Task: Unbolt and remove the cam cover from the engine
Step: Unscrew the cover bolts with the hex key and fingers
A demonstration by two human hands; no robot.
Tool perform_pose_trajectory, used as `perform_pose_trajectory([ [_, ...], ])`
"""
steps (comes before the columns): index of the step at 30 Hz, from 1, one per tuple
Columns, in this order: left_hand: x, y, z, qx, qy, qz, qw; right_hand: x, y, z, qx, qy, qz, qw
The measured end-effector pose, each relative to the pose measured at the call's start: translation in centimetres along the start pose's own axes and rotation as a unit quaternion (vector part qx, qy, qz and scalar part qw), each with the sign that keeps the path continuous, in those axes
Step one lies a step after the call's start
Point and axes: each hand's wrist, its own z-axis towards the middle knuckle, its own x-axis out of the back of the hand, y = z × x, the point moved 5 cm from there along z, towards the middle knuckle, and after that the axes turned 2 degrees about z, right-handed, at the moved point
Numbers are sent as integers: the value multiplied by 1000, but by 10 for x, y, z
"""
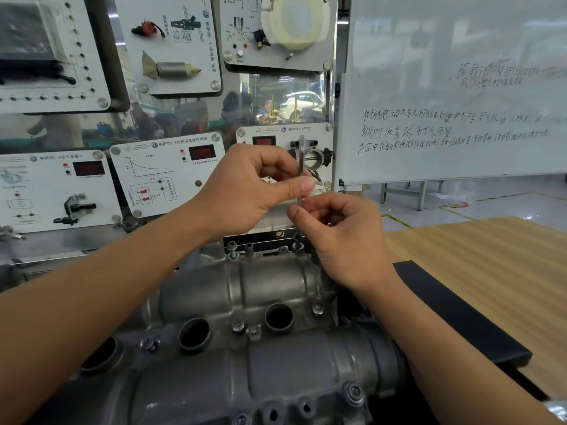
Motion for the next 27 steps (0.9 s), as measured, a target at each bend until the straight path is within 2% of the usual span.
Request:
perform_pose_trajectory([
  [7,-1,-4,0,12,39,10,999,1,1,-1,-3,3,2,1000],
  [12,0,-1,-1,43,-39,-49,997,-1,-1,0,1,-8,0,1000],
  [16,2,3,-2,35,-64,-29,997,-4,-1,-1,-1,-22,-2,1000],
  [27,1,4,1,6,24,18,1000,-6,-5,-2,4,-30,-4,1000],
])
